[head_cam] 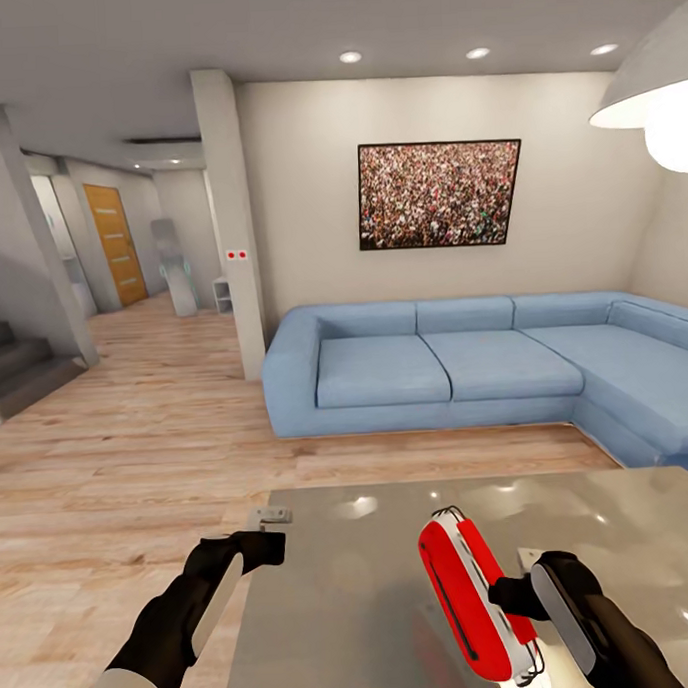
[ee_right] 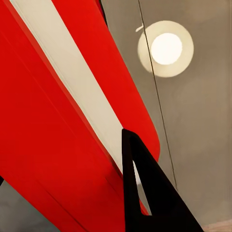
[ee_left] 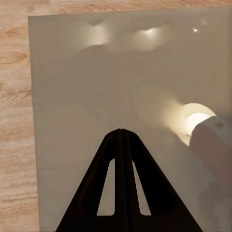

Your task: Turn on the radio receiver that's on the table in the living room.

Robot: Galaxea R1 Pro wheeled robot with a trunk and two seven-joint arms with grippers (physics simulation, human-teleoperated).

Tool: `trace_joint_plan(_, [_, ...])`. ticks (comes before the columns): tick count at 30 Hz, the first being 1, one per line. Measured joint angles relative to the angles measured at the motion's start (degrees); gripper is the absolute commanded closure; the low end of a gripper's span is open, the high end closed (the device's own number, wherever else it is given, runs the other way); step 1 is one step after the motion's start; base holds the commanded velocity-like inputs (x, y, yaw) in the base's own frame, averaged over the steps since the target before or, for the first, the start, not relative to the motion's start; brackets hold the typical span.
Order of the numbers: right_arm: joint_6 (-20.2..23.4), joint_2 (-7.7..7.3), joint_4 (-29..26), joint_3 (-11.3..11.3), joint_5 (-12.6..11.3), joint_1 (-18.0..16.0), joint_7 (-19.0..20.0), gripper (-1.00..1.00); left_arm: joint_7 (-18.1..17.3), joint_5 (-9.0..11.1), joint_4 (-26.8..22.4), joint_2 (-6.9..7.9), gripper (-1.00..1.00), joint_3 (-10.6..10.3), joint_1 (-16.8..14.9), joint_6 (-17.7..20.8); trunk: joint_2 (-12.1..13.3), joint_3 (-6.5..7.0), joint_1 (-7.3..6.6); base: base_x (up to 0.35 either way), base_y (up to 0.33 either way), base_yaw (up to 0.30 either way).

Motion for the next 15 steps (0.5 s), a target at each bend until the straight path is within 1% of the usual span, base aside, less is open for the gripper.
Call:
trace_joint_plan(5, [-0.1, -0.23, -0.4, -0.1, 0.2, 0.0, 0.0, 1.00, 0.0, 0.0, 0.0, 0.00, 1.00, 0.0, 0.0, 0.0, 0.0, -0.04, 0.00, 0.000, 0.000, 0.000])
trace_joint_plan(6, [-0.2, -0.47, -0.7, -0.1, 0.0, 0.0, 0.1, 1.00, 0.0, 0.0, 0.0, 0.00, 1.00, 0.0, 0.0, 0.0, 0.0, -0.03, 0.00, 0.000, 0.000, 0.000])
trace_joint_plan(7, [-0.3, -1.15, -1.1, -0.1, -0.3, -0.1, 0.1, 1.00, 0.0, 0.0, 0.0, 0.00, 1.00, -0.1, 0.0, 0.0, 0.0, -0.03, 0.00, 0.000, 0.000, 0.000])
trace_joint_plan(8, [-0.2, -1.63, -1.2, -0.1, 0.6, -0.1, 0.1, 1.00, 0.0, 0.0, 0.0, 0.00, 1.00, -0.1, 0.0, 0.0, 0.0, -0.04, 0.00, 0.000, 0.000, 0.000])
trace_joint_plan(9, [-0.2, -2.65, -1.4, -0.1, 0.5, -0.5, 0.1, 1.00, 0.0, 0.0, 0.0, 0.00, 1.00, -0.1, 0.0, 0.0, 0.0, -0.04, 0.00, 0.000, 0.000, 0.000])
trace_joint_plan(11, [-0.2, -4.22, -1.7, -0.1, 1.4, -2.4, 0.1, 1.00, 0.0, 0.0, 0.0, -0.05, 1.00, -0.1, 0.0, 0.0, 0.0, -0.03, 0.00, 0.000, 0.000, 0.000])
trace_joint_plan(13, [-0.2, -4.92, -1.9, -0.1, 0.9, -4.3, 0.0, 1.00, 0.0, 0.0, 0.0, -0.07, 1.00, -0.1, 0.0, 0.0, 0.0, -0.03, 0.00, 0.000, 0.000, 0.000])
trace_joint_plan(14, [-0.2, -5.24, -1.4, -0.1, 0.0, -5.4, 0.0, 1.00, 0.0, 0.0, 0.0, -0.09, 1.00, -0.1, 0.0, 0.0, 0.0, -0.05, 0.00, 0.000, 0.000, 0.000])
trace_joint_plan(15, [-0.3, -5.45, -1.9, -0.1, 0.3, -6.6, -0.1, 1.00, 0.0, 0.0, 0.0, -0.29, 1.00, -0.1, 0.0, 0.0, 0.0, -0.03, 0.00, 0.000, 0.000, 0.000])
